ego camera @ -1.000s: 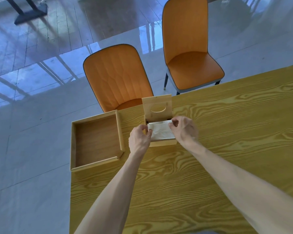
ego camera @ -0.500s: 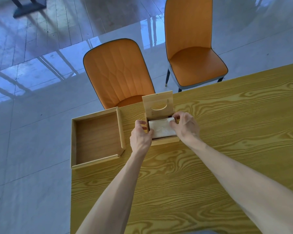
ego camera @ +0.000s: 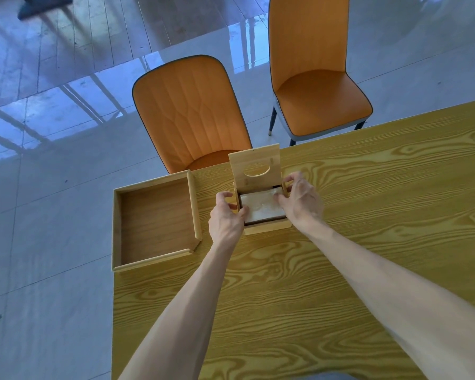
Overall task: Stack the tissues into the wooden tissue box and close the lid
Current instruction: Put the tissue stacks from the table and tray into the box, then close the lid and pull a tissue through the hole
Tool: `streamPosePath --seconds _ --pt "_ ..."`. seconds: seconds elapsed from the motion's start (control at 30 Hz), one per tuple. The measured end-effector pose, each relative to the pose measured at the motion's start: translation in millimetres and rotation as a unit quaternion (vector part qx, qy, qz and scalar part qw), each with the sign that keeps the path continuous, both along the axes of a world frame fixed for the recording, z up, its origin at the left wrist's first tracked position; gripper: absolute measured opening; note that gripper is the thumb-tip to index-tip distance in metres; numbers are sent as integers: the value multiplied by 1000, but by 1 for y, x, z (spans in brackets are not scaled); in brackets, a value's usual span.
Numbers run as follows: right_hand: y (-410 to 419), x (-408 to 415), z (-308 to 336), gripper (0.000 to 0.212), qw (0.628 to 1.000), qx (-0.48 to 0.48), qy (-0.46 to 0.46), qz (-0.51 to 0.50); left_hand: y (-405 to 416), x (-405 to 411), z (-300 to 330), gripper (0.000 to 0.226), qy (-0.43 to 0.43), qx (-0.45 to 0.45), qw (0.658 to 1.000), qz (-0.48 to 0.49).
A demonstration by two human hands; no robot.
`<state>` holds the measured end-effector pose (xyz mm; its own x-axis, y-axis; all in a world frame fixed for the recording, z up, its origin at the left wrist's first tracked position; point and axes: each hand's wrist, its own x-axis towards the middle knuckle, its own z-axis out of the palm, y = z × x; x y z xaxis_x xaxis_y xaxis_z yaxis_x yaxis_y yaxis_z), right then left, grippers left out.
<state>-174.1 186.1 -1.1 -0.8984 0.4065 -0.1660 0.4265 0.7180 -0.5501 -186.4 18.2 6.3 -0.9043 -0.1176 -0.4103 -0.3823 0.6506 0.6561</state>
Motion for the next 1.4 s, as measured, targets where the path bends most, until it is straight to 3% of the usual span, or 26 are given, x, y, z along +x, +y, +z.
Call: streamPosePath --seconds 0.23,0.37,0.47,0.57,0.8,1.4 --pt "9 -6 11 35 1000 -25 15 3 -5 -15 13 58 -9 44 999 -19" --pt "17 -27 39 39 996 -70 49 -38 -3 -41 40 57 -19 113 993 33" --pt "20 -51 59 60 977 -183 -49 -93 3 -61 63 65 -85 142 982 90" --pt "19 -65 70 78 922 -322 -165 -135 8 -72 78 81 -186 130 969 98" --pt "24 -66 67 87 889 -378 -236 -104 11 -74 72 83 -275 156 945 79" --pt "38 -18 50 74 886 -438 -147 -39 -19 -42 60 81 -248 233 940 19"
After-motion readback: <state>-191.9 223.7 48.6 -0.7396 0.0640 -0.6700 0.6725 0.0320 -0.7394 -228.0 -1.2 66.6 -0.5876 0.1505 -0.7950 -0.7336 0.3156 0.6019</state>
